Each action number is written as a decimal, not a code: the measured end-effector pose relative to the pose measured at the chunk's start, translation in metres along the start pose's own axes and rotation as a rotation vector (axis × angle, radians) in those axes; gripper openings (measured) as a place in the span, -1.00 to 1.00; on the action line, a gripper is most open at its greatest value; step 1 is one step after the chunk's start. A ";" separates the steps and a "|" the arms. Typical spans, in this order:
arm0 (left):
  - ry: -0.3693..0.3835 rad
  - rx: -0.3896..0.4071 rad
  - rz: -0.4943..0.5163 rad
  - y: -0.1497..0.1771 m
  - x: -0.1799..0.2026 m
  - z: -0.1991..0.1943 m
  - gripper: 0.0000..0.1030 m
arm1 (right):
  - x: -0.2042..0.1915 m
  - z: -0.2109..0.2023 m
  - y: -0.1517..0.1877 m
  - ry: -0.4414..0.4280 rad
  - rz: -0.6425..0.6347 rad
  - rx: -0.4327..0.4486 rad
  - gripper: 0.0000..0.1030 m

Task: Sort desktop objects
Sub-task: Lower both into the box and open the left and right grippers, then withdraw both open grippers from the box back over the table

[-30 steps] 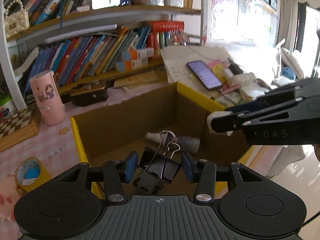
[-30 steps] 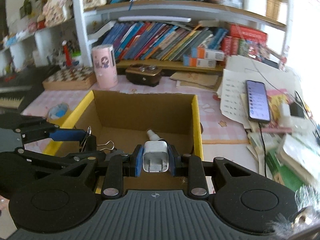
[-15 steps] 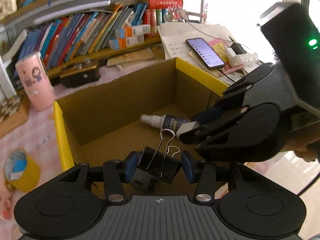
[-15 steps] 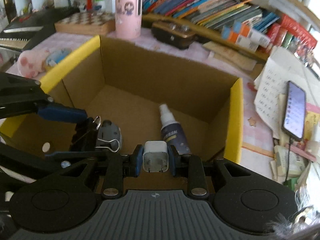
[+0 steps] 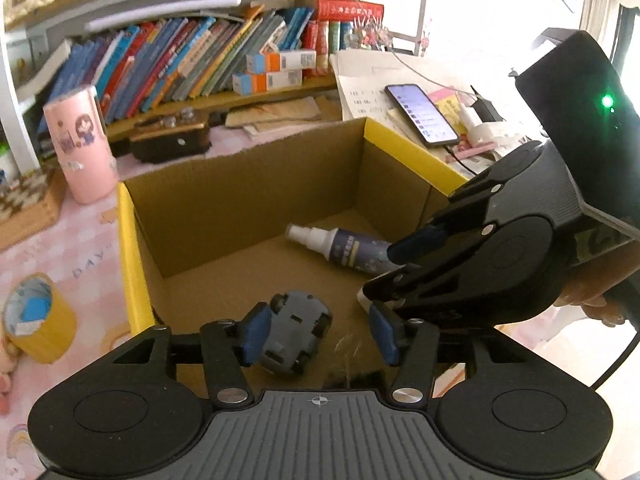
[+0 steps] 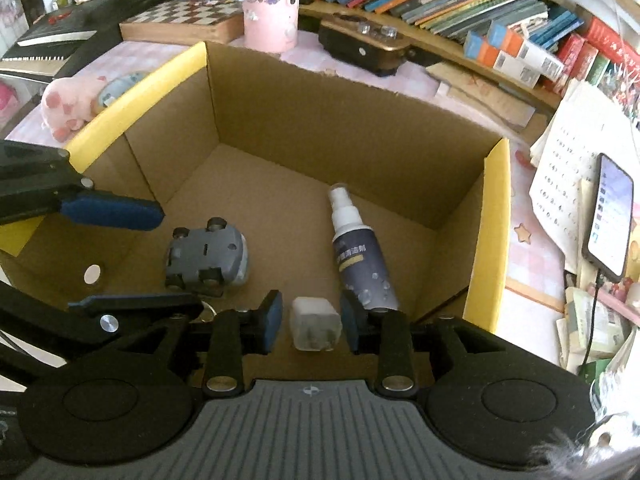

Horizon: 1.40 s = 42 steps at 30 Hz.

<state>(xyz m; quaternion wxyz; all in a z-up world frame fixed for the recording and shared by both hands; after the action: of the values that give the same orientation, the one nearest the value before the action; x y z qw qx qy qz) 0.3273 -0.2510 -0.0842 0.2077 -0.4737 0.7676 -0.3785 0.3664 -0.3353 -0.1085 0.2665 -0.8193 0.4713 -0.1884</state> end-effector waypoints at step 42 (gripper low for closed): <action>-0.075 0.207 -0.125 0.076 -0.040 -0.150 0.77 | -0.083 -0.133 0.092 0.313 0.477 0.313 0.20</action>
<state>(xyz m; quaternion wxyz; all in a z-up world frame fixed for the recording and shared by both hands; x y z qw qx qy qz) 0.2008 -0.1377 -0.0509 0.2602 -0.5106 0.6849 -0.4500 0.1898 -0.3351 -0.0650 0.3501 -0.5959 0.6508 -0.3144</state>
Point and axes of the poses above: each gripper's, at about its wrist camera, not at the fingertips, and z roughly the way its jaws point, x to its right, y to its underside, the point moved 10 cm from there along z, roughly the way its jaws point, and after that the axes turned 6 degrees about x, right-handed, at the moved point
